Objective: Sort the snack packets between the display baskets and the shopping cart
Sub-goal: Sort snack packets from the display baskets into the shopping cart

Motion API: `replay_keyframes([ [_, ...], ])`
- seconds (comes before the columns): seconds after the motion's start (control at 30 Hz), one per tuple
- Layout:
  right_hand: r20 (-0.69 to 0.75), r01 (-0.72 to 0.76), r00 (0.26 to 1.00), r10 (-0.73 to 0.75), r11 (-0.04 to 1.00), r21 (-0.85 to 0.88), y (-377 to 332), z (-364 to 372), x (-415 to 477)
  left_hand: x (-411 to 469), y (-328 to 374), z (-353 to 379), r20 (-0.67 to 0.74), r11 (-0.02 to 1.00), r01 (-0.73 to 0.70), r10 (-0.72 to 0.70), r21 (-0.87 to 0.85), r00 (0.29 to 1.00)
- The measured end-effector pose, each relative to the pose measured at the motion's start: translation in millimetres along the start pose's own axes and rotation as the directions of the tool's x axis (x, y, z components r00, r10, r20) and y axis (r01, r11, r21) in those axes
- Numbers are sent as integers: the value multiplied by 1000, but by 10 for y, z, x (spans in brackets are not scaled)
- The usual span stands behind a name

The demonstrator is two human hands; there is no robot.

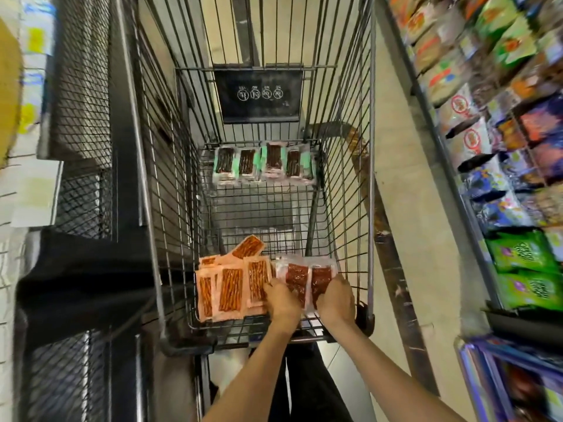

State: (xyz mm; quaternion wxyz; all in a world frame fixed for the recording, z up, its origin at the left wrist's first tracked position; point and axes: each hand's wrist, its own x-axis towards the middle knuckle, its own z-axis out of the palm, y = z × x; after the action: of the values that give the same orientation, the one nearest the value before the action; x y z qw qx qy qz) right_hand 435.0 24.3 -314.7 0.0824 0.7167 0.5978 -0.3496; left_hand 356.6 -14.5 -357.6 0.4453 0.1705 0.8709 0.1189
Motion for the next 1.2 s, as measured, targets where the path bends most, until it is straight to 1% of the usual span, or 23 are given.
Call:
replay_keyframes([
  [0.03,24,29,999,-30,999,31,-2,-66,-36,-4,-8,-27,34,999,-8,7,47,999],
  [0.1,67,110,991,-115,991,77,59,-181,-92,-9,-47,-96,36,1000,-14,14,-8,999],
  [0.13,67,174,982,-179,982,69,100,-243,-106,-37,-68,-173,46,999,-35,36,-25,998],
  [0.2,106,310,942,-319,946,93,151,-420,-181,-178,-143,-388,61,986,-157,160,-60,985],
  [0.27,154,463,864,-480,876,134,179,-596,-290,-411,-270,-655,88,932,-326,342,-161,935],
  [0.3,187,523,817,-545,838,157,170,-691,-362,-557,-340,-814,60,893,-400,420,-207,906],
  [0.33,219,569,772,-597,802,180,148,-776,-429,-708,-415,-971,24,870,-436,453,-229,891],
  [0.37,256,604,728,-636,772,198,120,-854,-492,-871,-513,-1115,-17,855,-471,479,-216,878],
  [0.43,310,661,648,-696,716,225,28,-986,-623,-1220,-707,-1337,-128,846,-518,504,-128,854],
  [0.5,342,727,565,-751,649,223,-55,-1077,-776,-1586,-939,-1445,-266,880,-473,447,-41,854],
  [0.57,373,790,470,-800,570,227,-157,-1142,-960,-1998,-1143,-1462,-384,925,-381,345,-19,857],
  [0.6,392,814,417,-820,529,240,-209,-1159,-1057,-2213,-1235,-1449,-450,932,-360,307,-34,839],
  [0.7,468,835,248,-848,432,341,-314,-1166,-1373,-2802,-1462,-1329,-662,934,-349,218,-70,717],
  [0.77,503,846,143,-852,369,385,-348,-1143,-1601,-3148,-1578,-1259,-722,920,-347,115,-181,682],
  [0.83,528,862,38,-848,295,412,-375,-1093,-1824,-3438,-1694,-1182,-785,892,-361,13,-270,620],
  [0.87,539,867,-9,-842,262,424,-384,-1066,-1937,-3572,-1740,-1148,-800,884,-354,-35,-304,599],
  [0.97,531,872,-143,-835,147,467,-405,-973,-2317,-3963,-1905,-1095,-831,878,-332,-120,-344,543],
  [1.0,520,870,-182,-834,109,480,-408,-934,-2458,-4088,-1960,-1083,-834,875,-327,-142,-358,533],
  [1.03,513,867,-217,-830,77,492,-410,-896,-2598,-4203,-2028,-1061,-850,873,-332,-155,-356,503],
  [1.07,508,860,-250,-824,52,507,-412,-856,-2745,-4326,-2086,-1055,-861,871,-329,-181,-365,476],
  [1.1,502,850,-284,-817,29,527,-410,-809,-2901,-4442,-2184,-1045,-856,861,-333,-199,-385,476],
  [1.13,494,835,-318,-809,7,550,-414,-762,-3061,-4563,-2279,-1056,-861,861,-322,-224,-395,458],
  [1.2,469,796,-387,-794,-31,604,-422,-673,-3383,-4855,-2400,-1036,-888,870,-330,-221,-366,403],
])
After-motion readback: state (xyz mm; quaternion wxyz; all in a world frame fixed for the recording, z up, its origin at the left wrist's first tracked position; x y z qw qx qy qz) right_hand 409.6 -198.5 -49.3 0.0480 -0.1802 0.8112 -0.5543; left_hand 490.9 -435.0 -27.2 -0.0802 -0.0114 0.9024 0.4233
